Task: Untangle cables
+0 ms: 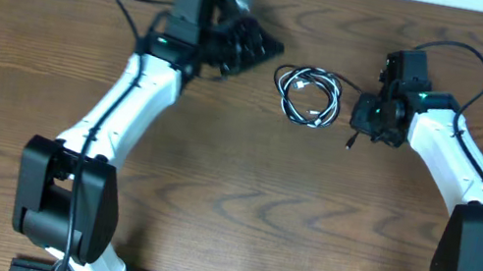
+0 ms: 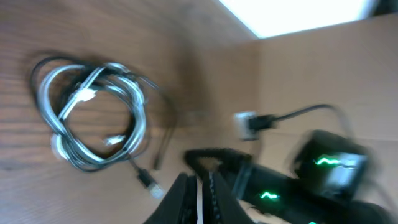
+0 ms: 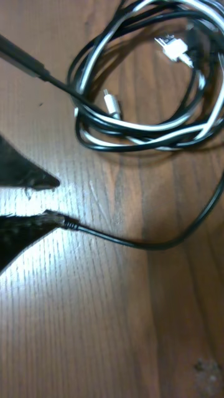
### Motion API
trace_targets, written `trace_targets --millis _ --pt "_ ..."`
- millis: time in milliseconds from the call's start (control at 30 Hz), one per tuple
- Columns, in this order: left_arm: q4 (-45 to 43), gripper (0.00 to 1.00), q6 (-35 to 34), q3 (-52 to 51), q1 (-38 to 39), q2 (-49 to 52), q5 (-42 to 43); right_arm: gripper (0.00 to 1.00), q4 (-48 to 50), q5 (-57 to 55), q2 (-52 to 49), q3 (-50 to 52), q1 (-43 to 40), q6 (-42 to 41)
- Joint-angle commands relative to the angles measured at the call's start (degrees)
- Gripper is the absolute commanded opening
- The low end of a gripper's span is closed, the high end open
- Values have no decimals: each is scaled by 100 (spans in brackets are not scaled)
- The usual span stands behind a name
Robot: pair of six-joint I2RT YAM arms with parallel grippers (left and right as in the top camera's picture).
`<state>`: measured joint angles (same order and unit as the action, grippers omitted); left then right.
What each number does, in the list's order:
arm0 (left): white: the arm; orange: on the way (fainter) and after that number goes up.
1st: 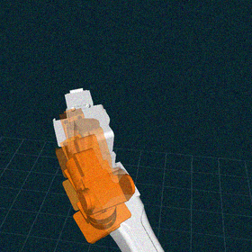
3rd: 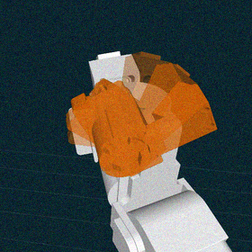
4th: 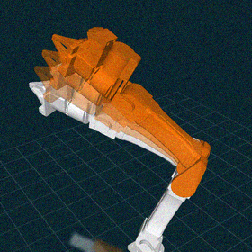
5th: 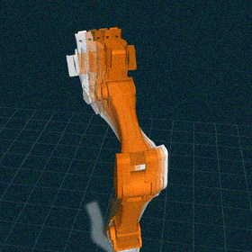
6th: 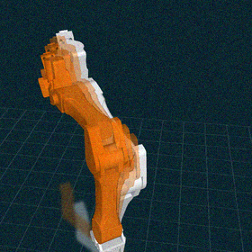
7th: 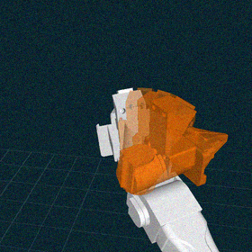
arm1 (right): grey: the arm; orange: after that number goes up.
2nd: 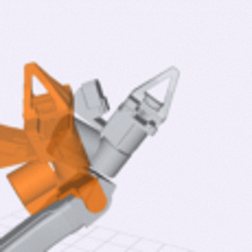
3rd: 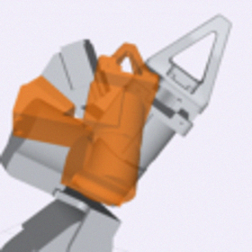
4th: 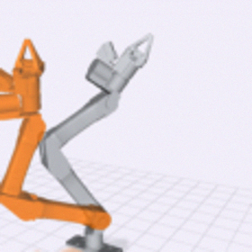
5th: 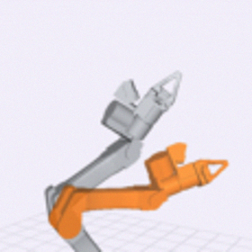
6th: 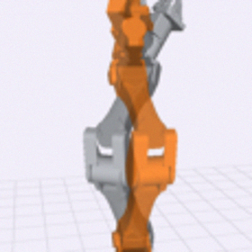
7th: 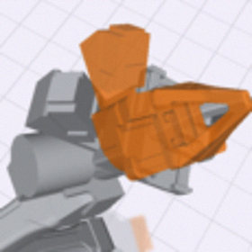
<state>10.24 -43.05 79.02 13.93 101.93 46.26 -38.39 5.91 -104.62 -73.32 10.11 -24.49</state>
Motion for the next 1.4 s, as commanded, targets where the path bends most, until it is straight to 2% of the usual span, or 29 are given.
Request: trace_targets --millis 0,67,200,300,367,733,967,1033,1133,1200,1300,1367 --pt "323 24 960 -7 457 -26 -1891 22 11 341 4 -13 -256 175" --pt "326 34 1047 -7 706 90 -2396 25 24 492 4 -13 -328 251" --pt "310 40 1047 -9 1084 463 -3464 31 7 518 4 -13 -365 304" --pt "223 42 1047 -9 1224 839 -4024 35 0 520 4 -13 -365 400" --pt "-50 46 1049 -9 1268 1244 -4336 36 2 520 4 -13 -365 400" --pt "-643 48 1047 -9 1381 2179 -4245 37 72 518 4 -13 -365 400" --pt "-737 47 1045 -9 1451 2315 -4242 37 70 518 4 -13 -365 402" --pt "-723 42 1047 -13 1502 2315 -4242 37 70 518 4 -13 -365 400" --pt "-597 19 1047 -15 1628 2315 -4218 39 22 518 4 -13 -365 501" --pt "-555 8 1049 -15 1705 2315 -4221 40 -39 518 4 -13 -365 601" --pt "-529 7 1222 -15 1749 2295 -4159 40 -85 522 4 -13 -369 636" --pt "-428 7 1379 -15 1700 2072 -3781 39 -133 555 4 -13 -369 638"
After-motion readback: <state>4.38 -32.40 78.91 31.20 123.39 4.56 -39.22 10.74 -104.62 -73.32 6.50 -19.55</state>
